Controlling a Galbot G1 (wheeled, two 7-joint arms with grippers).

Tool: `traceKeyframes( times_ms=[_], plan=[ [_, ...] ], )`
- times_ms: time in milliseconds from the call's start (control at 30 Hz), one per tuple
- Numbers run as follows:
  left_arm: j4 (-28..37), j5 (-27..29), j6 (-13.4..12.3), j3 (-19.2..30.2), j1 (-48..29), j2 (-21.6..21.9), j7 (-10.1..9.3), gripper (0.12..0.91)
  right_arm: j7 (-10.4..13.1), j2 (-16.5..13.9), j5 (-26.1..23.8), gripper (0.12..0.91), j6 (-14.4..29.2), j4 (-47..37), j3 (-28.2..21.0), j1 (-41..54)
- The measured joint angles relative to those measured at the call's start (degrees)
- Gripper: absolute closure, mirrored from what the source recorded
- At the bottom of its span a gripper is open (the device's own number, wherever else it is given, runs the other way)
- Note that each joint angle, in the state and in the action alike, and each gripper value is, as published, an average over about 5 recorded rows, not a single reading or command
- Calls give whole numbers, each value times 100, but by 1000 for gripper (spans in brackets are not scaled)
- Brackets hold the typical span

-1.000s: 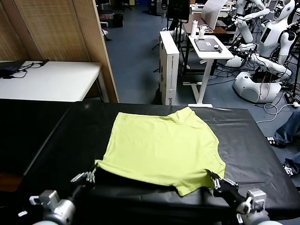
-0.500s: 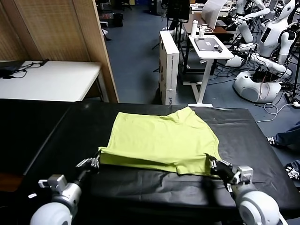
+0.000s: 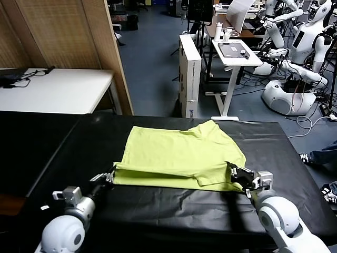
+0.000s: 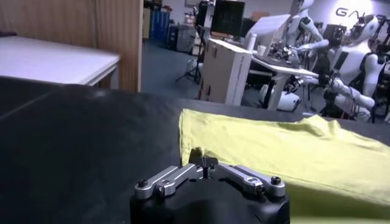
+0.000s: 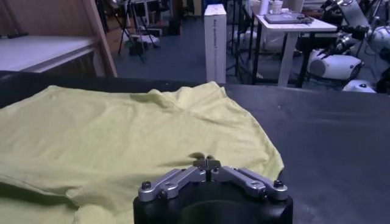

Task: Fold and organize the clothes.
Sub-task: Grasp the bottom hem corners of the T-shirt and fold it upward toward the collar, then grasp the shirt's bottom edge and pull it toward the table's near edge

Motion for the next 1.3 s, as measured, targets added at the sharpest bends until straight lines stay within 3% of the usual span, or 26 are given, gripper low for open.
traceKeyframes(
  times_ms=[233, 300, 467, 567, 667, 767, 833, 933, 1033, 1300],
  plan=[
    [303, 0, 3, 161, -283, 48, 0, 884, -2, 2, 11, 883, -34, -67, -66, 70],
    [392, 1, 8, 213, -369, 59, 0, 884, -18, -8, 13, 852, -61, -44, -54, 54],
    [546, 8, 53, 314, -553, 67, -31, 878, -100, -86, 27, 578, -149, 78, 58, -51],
    [572, 29, 71, 333, -595, 66, -40, 789, -110, -116, 43, 407, -239, 201, 175, -173],
    [546, 58, 79, 325, -567, 66, -41, 615, -128, -156, 49, 245, -330, 375, 336, -356],
    [476, 84, 106, 280, -503, 55, -48, 426, -197, -232, 48, 141, -354, 596, 542, -647],
    [409, 92, 141, 227, -430, 35, -58, 293, -238, -294, 51, 124, -345, 753, 702, -894],
    [268, 108, 191, 124, -270, -2, -66, 163, -265, -375, 55, 119, -319, 916, 925, -1254],
    [73, 231, 182, 34, -43, -43, -53, 128, -268, -405, 57, 119, -297, 990, 1089, -1538],
    [-171, 499, 120, -29, 516, -203, -7, 123, -289, -415, 56, 118, -254, 1138, 1385, -2070]
  ],
)
